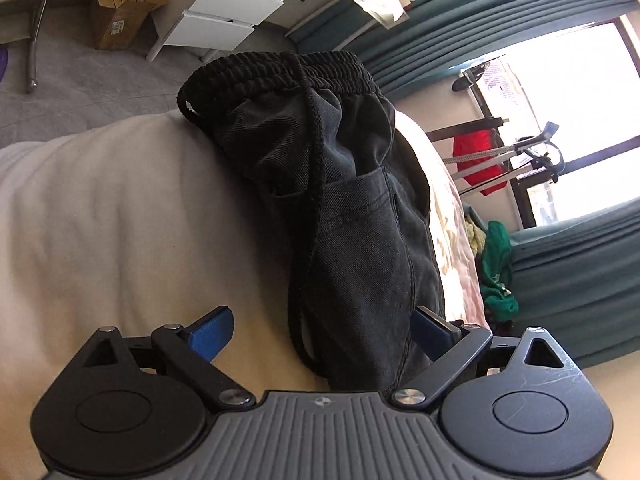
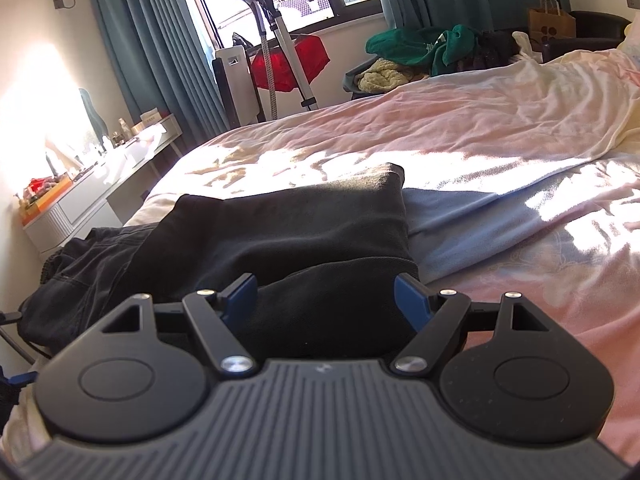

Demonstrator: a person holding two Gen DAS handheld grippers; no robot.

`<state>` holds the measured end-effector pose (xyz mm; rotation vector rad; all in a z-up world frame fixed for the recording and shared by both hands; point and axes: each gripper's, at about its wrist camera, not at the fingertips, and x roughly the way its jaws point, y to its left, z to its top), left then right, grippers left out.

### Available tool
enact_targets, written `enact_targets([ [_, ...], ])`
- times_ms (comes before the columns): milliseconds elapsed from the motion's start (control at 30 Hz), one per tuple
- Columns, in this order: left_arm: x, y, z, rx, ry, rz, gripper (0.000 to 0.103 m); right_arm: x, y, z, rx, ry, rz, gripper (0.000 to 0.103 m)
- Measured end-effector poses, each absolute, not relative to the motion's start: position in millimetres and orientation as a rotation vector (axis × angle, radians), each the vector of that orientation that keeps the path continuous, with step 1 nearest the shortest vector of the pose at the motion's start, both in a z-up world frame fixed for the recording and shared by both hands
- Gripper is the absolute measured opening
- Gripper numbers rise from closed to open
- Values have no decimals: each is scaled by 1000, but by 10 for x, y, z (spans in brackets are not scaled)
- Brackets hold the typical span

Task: Fold clothes
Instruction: 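Grasp the ribbed waistband of the folded pants with the left gripper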

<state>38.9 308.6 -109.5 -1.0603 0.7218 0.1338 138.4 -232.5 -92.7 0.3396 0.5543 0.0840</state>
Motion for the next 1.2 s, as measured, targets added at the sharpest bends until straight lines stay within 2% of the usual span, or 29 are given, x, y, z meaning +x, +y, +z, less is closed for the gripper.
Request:
enact_targets([
  [67,502,3079,-1146,-1039,744,144,91,1399,-2304,-934,334,554,89,78],
  [133,642,3082,-1186,-990,763,151,83,1414,-2294,-940,329,557,91,78],
  [367,910,3228,-1233,-1014,634,242,81,1425,-2283,-961,336,553,91,78],
  [467,1007,3322,-1265,-1030,577,306,70,1428,-2228,-929,305,519,92,78],
  [533,1074,3405,-1320,-1059,552,338,56,1422,-2166,-907,253,491,85,78],
  [633,1141,3491,-1373,-1051,522,342,42,1431,-2076,-897,179,461,84,78],
  [800,1204,3467,-1293,-964,492,355,30,1593,-1998,-1091,156,549,83,78],
  [1000,1390,2970,-822,-626,456,432,18,1540,-2054,-1051,191,531,75,78],
  [1133,1537,2455,-292,-342,404,404,15,1498,-2095,-1015,217,517,72,76],
  [1200,1558,2214,-19,-291,367,385,14,1462,-2204,-944,256,501,43,76],
])
